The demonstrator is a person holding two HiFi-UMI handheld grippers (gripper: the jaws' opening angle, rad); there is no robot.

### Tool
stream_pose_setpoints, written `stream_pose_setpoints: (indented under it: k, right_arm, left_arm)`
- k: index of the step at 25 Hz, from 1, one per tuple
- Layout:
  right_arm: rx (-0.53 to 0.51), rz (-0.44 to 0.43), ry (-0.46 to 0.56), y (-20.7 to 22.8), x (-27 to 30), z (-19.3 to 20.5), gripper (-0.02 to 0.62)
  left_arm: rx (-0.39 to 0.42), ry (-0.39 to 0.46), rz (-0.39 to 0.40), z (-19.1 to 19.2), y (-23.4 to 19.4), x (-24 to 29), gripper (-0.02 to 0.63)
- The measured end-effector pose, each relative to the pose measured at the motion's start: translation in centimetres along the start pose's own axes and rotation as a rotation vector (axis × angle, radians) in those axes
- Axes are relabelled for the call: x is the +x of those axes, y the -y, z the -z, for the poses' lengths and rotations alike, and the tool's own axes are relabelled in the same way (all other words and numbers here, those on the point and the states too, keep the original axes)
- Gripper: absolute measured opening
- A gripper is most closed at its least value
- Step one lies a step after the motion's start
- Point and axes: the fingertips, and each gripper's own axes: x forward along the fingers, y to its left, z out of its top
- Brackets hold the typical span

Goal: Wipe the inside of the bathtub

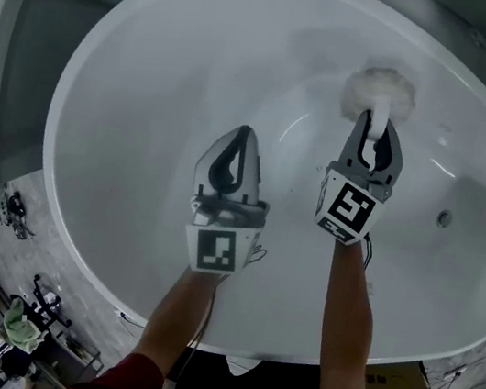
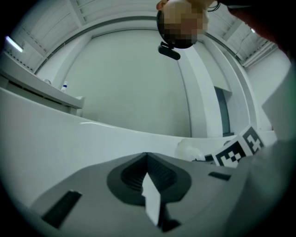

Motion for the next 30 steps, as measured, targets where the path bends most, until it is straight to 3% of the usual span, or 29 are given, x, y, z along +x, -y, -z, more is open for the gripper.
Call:
stream_pose_setpoints:
  k: [4, 10, 19, 24, 28, 30]
  right_arm:
    - [-0.005, -0.040, -0.016, -6.0, 1.7, 1.0, 0.094]
    - [-0.017, -0.086, -0.055, -11.6, 4.2, 3.8, 0.094]
    - [-0.006, -0.124, -0.096, -9.4, 5.2, 6.0, 0.092]
    - [-0.010, -0.130, -0.113, -13.0, 8.9, 8.1, 0.093]
    - [-0.032, -0.130, -0.092, -9.0, 8.3, 8.8, 0.094]
    - [-0.030, -0.131, -0.091, -9.4, 8.7, 9.1, 0.093]
  left_arm:
    - [-0.018, -0.012, -0.043, 1.5, -5.2, -0.3, 0.014]
    - [-0.049, -0.036, -0.083, 4.3, -9.2, 0.1, 0.014]
    - [-0.055, -0.063, -0.092, 4.8, -5.6, 0.7, 0.014]
    - [-0.054, -0.076, -0.074, 7.2, -8.2, 2.6, 0.014]
    - [-0.053, -0.086, -0.053, 7.3, -3.8, 2.9, 0.014]
    - [-0.053, -0.087, -0.054, 7.6, -4.1, 3.1, 0.014]
